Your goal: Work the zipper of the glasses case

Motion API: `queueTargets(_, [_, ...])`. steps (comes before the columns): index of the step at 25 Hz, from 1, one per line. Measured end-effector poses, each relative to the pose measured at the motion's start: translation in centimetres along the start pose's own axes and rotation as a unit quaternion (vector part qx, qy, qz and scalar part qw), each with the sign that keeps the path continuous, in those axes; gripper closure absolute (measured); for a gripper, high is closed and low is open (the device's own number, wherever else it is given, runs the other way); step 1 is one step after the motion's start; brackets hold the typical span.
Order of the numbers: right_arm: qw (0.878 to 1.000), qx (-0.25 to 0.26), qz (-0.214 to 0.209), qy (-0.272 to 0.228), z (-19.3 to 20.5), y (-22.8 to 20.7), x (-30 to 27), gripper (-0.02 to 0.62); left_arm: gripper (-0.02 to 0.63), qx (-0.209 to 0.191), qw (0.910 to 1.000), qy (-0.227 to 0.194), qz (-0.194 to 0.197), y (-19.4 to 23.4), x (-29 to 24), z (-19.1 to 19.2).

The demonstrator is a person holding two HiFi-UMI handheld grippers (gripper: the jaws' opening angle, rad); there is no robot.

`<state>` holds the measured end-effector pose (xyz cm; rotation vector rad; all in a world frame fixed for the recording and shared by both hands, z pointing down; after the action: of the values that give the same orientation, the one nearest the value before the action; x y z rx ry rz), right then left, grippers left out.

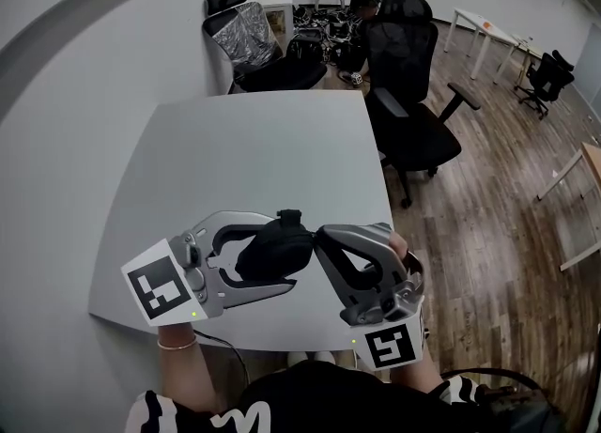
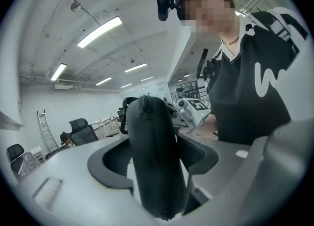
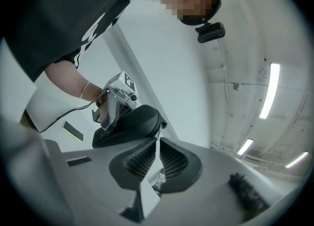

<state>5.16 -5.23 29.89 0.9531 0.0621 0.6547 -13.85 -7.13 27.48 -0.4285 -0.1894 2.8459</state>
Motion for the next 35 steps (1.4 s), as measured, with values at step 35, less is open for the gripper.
queueTargets(35, [0.999,0.028,-0.007,-0.045,-1.8,-0.4,-0.2,0.588,0.328,0.088,0.9878,-0.123,0.038,-0.8,-2.8,2.2])
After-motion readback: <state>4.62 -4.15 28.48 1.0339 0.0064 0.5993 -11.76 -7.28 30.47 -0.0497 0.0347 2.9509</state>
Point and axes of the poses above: the fingertips, and each gripper's own axes: x backward along the fingers, y to its left, z out of its underside, the point moved 10 cm from there along x, backward along the fingers, and after that the axes turned 4 degrees about x, right-handed, at the moved point
